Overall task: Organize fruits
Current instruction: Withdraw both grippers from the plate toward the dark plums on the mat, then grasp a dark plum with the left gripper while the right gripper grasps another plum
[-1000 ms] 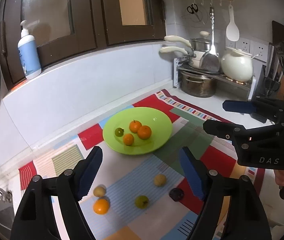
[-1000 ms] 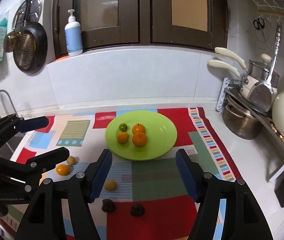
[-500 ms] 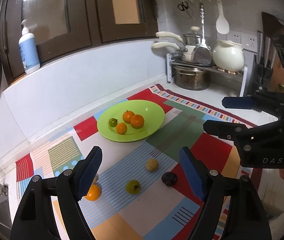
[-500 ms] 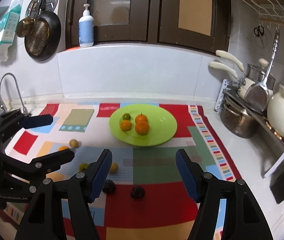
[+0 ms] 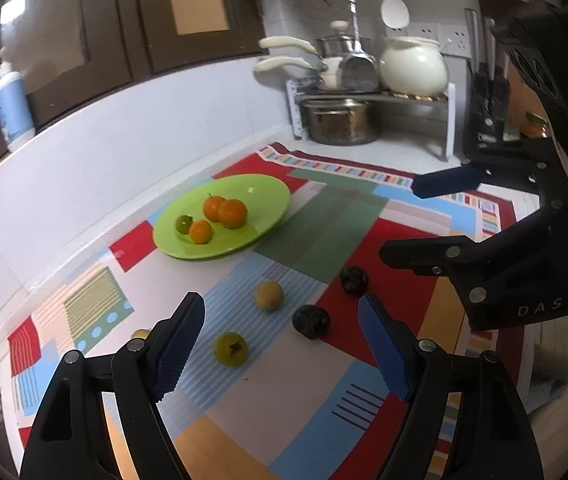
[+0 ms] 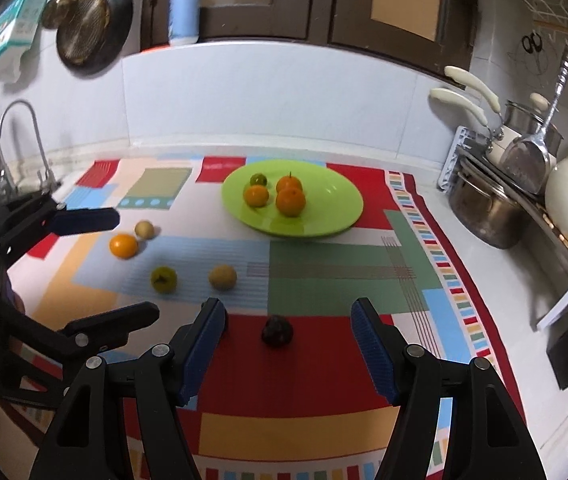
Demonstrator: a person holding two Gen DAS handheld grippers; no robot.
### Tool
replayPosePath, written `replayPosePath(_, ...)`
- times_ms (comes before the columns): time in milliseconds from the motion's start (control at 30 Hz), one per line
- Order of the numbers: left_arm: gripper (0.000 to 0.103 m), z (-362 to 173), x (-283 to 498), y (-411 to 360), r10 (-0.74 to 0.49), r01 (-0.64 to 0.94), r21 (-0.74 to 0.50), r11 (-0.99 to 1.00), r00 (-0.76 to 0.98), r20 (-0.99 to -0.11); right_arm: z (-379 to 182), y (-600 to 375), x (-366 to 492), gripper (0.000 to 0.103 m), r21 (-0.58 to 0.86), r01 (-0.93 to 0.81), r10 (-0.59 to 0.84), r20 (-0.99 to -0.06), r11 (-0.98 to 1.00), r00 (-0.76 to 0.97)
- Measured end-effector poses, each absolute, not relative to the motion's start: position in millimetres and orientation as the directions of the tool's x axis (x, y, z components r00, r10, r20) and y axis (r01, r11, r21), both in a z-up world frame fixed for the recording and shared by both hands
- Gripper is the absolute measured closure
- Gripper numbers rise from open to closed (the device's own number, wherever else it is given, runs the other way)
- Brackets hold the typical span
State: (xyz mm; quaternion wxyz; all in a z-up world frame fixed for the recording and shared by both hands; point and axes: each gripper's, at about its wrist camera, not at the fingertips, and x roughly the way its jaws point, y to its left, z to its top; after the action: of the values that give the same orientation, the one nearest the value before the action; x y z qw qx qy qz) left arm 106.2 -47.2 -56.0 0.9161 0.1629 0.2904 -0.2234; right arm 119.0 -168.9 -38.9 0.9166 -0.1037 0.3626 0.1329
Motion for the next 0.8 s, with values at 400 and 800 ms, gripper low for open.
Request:
replayPosePath(400,0.03,-89,125,-56,-0.32,0.558,0.188,0.808,0.685,-0.654,-72,-164,132,0.038,-0.12,-0.387,0.168,-0.756,0.914,0.633)
replayPosePath(800,0.05,-106,149,-59,-0.339,0.563,0.094,0.821,0.613,-0.714,-97,-168,159,0.05,-0.03,-0.414,0.225,-0.802,0.91,0.553)
